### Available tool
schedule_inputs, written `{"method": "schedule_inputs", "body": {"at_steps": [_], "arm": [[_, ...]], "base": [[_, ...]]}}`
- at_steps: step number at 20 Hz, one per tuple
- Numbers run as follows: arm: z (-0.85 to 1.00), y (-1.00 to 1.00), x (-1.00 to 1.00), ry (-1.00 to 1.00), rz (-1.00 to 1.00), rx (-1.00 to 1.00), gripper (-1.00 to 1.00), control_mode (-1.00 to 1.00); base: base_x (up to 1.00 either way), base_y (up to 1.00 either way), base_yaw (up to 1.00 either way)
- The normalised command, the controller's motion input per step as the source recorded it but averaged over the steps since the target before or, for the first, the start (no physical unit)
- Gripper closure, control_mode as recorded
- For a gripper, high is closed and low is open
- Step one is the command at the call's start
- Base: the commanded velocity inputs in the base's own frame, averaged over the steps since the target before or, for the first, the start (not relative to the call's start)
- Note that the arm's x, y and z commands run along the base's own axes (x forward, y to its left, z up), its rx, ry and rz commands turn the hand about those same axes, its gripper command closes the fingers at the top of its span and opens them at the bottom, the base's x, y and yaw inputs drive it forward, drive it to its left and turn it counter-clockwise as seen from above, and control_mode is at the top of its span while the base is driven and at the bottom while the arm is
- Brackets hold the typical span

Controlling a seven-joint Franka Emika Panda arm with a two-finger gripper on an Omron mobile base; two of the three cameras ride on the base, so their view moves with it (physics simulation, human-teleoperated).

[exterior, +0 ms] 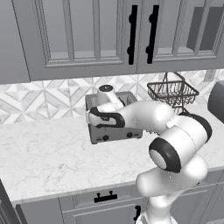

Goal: Start the toaster. Once the lever pops up, take the bread to the plate on the dining counter.

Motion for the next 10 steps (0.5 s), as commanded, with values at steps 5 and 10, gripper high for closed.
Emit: {"method": "schedule_inputs", "body": {"at_steps": [5, 10], "arm": [[-0.69, -0.03, -0.06, 0.01, -0.02, 0.00, 1.00, -1.00], [-0.64, -0.20, -0.04, -0.01, -0.01, 0.00, 1.00, -1.00]], "base": [[0.00, 0.00, 0.00], [0.00, 0.00, 0.00]]}}
